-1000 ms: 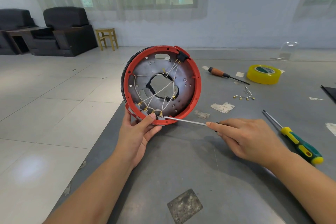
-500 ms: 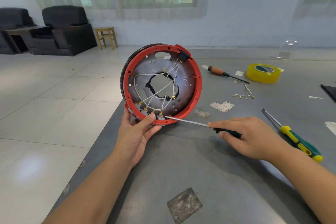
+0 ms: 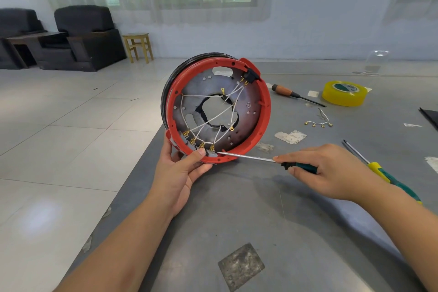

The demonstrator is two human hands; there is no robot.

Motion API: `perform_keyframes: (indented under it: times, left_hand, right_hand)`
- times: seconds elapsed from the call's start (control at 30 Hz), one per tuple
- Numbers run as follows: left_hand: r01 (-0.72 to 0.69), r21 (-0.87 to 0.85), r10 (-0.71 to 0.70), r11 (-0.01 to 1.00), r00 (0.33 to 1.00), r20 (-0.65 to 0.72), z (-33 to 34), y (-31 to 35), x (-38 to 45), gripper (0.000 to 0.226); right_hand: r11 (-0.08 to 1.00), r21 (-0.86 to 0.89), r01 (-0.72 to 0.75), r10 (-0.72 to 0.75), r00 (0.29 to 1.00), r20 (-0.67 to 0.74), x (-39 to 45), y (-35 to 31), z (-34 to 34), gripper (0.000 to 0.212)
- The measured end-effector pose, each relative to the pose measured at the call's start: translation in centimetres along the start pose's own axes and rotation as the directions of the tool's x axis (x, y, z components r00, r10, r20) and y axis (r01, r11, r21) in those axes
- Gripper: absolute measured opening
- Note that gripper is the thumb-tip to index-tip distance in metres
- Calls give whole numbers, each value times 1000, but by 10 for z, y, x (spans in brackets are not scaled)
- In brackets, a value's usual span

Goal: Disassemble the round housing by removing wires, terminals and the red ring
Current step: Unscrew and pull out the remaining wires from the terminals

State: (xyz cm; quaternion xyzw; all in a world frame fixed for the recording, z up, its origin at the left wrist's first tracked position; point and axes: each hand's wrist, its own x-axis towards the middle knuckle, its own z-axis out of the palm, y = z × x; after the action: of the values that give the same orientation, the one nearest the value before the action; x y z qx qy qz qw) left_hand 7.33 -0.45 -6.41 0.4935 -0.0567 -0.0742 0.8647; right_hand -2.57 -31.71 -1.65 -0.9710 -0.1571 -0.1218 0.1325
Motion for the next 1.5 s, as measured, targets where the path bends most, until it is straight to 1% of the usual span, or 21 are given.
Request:
perform_keyframes:
  times: [0.17, 0.4, 0.57, 0.8, 1.07, 1.2, 1.37, 1.5]
  left_hand:
    - [5, -4, -5, 1000, 1000, 2, 1, 1, 0, 65]
    - [1, 3, -1, 1000, 1000, -1, 2, 2, -1, 67]
    - [5, -6, -6, 1000, 1000, -14, 2, 1, -1, 67]
    - [8, -19, -9, 1000, 1000, -25, 0, 1, 2, 68]
    - [-7, -49, 6, 999, 1000, -20, -3, -2, 4, 60]
    - [-18, -55, 17, 998, 1000, -19, -5, -1, 4, 63]
    - [-21, -48, 20, 999, 1000, -24, -5, -1, 4, 62]
    - [-11, -35, 10, 999, 999, -35, -5, -2, 4, 66]
  right_hand:
    - [1000, 17, -5, 5, 1000, 7, 0, 1, -1, 38]
    - [1000, 18, 2, -3, 1000, 17, 0, 3, 2, 38]
    - [1000, 6, 27, -26, 999, -24, -3, 2, 8, 39]
    - [999, -24, 25, -26, 999, -35, -5, 0, 16, 39]
    - [1000, -11, 29, -30, 992, -125, -9, -10, 26, 40]
    - [1000, -20, 21, -23, 989, -145, -8, -15, 28, 40]
    - [997, -73, 18, -26, 994, -111, -6, -15, 20, 40]
    - [995, -92, 27, -35, 995, -92, -6, -14, 15, 40]
